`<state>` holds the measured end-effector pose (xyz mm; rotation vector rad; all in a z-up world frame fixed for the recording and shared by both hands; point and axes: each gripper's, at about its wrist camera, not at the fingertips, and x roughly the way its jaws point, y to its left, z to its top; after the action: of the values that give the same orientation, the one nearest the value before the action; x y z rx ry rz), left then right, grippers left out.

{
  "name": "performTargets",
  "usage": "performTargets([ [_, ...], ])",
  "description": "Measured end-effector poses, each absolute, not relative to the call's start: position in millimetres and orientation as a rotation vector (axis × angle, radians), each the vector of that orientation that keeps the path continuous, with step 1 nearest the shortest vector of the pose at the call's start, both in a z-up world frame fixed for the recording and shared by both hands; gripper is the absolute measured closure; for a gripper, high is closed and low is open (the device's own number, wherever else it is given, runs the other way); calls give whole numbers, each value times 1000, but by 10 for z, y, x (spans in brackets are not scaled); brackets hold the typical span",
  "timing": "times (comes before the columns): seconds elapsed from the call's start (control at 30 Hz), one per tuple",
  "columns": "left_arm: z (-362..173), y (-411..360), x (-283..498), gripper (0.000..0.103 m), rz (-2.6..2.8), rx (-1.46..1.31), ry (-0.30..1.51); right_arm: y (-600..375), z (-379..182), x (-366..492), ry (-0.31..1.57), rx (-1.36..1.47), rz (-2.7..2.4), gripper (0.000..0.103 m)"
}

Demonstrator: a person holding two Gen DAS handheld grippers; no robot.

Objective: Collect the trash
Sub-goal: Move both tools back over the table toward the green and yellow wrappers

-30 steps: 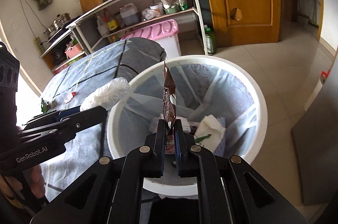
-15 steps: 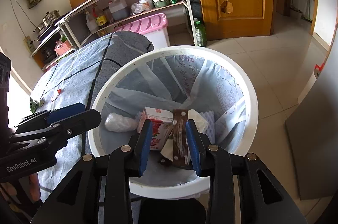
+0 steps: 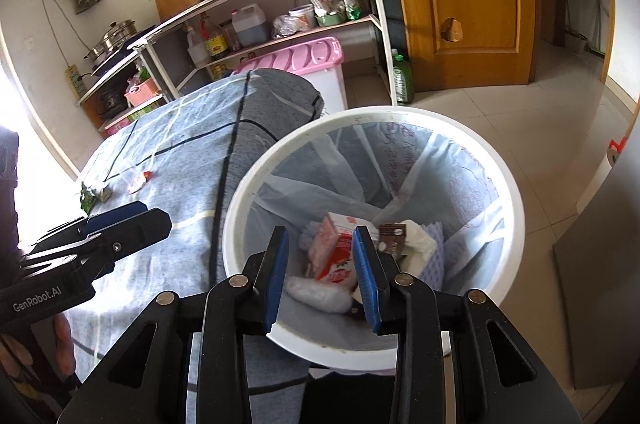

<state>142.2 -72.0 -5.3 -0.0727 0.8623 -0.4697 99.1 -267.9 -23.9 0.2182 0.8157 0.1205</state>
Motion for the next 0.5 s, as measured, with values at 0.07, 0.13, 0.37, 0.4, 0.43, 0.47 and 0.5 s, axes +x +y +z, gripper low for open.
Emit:
performTargets([
  [0.07, -46, -608, 1391, 49, -446, -78, 857, -2610, -220, 999, 810, 216, 139, 69],
  [0.13, -43, -493, 1371, 49, -425, -87, 854, -2536, -209, 1014, 807, 215, 159, 69],
  [0.37, -13, -95, 1303, 48, -341, -120, 837, -2207, -184, 1044, 805, 180, 224, 69],
  [0.4, -8, -28, 1289, 48, -331, -123, 832, -2155, -183, 1052, 805, 176, 236, 69],
  [0.43, -3, 40, 1279, 48, -316, -126, 828, -2112, -184, 1058, 806, 171, 245, 69],
  [0.47, 0, 83, 1271, 48, -302, -131, 826, -2064, -186, 1066, 807, 165, 255, 69],
  [0.5, 4, 140, 1272, 48, -289, -136, 824, -2019, -191, 1072, 808, 160, 265, 69],
])
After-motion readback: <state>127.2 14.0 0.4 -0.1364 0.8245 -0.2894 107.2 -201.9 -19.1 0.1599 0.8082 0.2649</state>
